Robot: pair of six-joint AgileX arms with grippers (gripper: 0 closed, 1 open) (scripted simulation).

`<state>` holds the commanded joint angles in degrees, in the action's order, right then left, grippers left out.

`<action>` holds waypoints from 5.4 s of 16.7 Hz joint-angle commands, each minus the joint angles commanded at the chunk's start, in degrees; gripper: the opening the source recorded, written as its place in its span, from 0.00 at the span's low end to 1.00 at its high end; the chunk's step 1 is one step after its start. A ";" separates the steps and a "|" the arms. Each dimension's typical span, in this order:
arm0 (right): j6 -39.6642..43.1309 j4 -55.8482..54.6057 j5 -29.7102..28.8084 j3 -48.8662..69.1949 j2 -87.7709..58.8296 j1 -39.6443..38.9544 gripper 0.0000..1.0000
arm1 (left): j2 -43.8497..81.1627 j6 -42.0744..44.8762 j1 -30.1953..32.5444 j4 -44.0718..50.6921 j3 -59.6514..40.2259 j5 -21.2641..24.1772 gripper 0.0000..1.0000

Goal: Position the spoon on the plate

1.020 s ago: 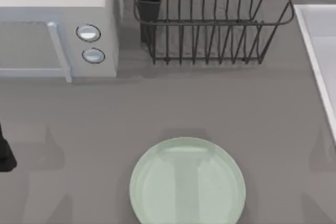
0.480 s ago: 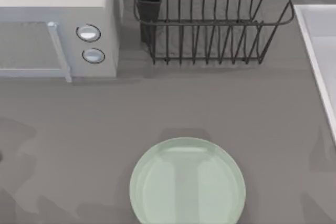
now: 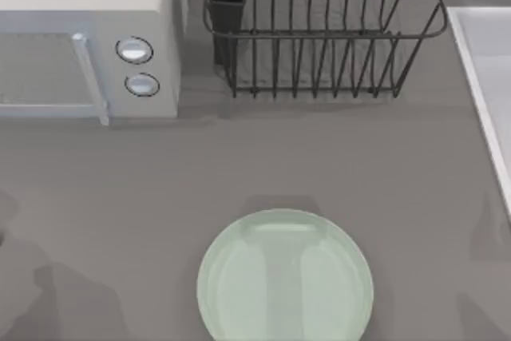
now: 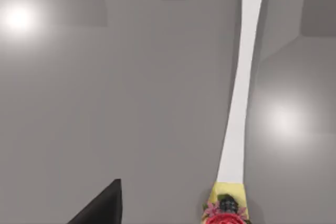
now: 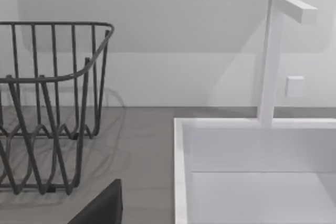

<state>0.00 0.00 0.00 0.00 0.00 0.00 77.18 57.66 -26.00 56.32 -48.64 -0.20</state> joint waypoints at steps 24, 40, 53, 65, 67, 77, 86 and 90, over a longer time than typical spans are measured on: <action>0.00 0.00 0.00 0.00 0.00 0.00 1.00 | 17.83 4.80 -2.29 -22.74 10.18 -0.09 1.00; 0.00 0.00 0.00 0.00 0.00 0.00 1.00 | 17.83 4.80 -2.29 -22.74 10.18 -0.09 0.00; 0.00 0.00 0.00 0.00 0.00 0.00 1.00 | 10.32 3.68 -2.25 -7.57 1.37 0.97 0.00; 0.00 0.00 0.00 0.00 0.00 0.00 1.00 | 4.25 3.28 -2.12 8.32 -7.65 0.95 0.00; 0.00 0.00 0.00 0.00 0.00 0.00 1.00 | 4.76 1.79 -1.68 8.02 -7.81 0.82 0.00; 0.00 0.00 0.00 0.00 0.00 0.00 1.00 | 15.84 -41.84 11.56 5.72 -12.13 -1.39 0.00; 0.00 0.00 0.00 0.00 0.00 0.00 1.00 | 27.45 -118.59 34.38 8.65 -17.73 0.24 0.00; 0.00 0.00 0.00 0.00 0.00 0.00 1.00 | 31.55 -151.44 47.08 9.78 -21.76 1.92 0.00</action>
<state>0.00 0.00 0.00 0.00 0.00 0.00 108.74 -93.78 21.07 66.10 -70.39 1.72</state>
